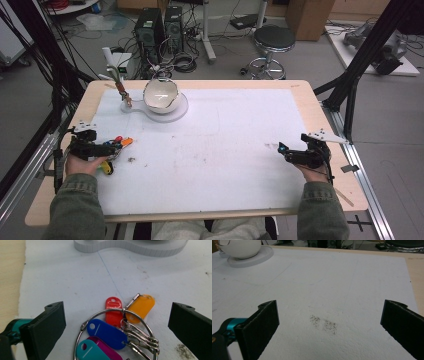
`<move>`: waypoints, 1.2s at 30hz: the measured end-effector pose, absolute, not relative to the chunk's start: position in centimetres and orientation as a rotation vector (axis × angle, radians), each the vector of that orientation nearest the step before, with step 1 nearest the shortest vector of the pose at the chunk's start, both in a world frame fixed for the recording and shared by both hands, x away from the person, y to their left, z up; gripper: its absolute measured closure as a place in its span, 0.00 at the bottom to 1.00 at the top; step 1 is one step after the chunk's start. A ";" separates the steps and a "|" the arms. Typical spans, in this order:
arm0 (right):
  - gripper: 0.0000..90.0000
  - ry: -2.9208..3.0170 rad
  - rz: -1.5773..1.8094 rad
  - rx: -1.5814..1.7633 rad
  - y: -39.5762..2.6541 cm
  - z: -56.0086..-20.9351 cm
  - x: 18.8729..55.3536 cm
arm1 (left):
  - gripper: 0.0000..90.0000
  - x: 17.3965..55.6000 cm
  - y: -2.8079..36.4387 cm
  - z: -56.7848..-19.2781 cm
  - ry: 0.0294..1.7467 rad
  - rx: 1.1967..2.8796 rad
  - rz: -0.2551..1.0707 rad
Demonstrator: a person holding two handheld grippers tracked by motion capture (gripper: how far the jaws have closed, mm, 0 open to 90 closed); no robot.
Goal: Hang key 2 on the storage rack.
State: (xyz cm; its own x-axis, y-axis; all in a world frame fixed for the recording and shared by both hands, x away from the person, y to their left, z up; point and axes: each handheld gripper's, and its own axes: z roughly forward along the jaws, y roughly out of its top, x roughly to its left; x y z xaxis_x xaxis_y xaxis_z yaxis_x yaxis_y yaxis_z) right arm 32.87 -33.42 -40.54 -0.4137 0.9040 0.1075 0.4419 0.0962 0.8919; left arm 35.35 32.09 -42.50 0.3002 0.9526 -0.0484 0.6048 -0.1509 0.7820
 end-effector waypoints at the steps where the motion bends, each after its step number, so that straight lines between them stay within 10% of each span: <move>1: 0.01 1.904 1.280 1.315 -33.4 -40.6 32.9 | 0.02 35.4 32.0 -42.6 1.398 1.868 0.610; 16: 0.01 1.940 1.272 1.289 -32.8 -40.8 33.2 | 0.13 35.2 31.8 -42.6 1.464 1.953 0.560; 32: 0.01 1.949 1.263 1.299 -32.8 -40.8 33.2 | 0.56 35.5 32.1 -42.8 1.550 1.897 0.487; 36: 0.01 1.956 1.260 1.293 -32.7 -40.9 33.2 | 0.81 35.4 32.2 -42.6 1.526 1.873 0.445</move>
State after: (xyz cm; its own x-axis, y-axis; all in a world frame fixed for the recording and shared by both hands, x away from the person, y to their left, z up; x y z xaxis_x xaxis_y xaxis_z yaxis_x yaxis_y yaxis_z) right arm 33.23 -32.73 -40.87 -0.4418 0.8921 0.0943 0.4547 0.1321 0.8808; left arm 35.42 32.20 -42.65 0.2568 0.9551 -0.1476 0.7258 -0.0897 0.6821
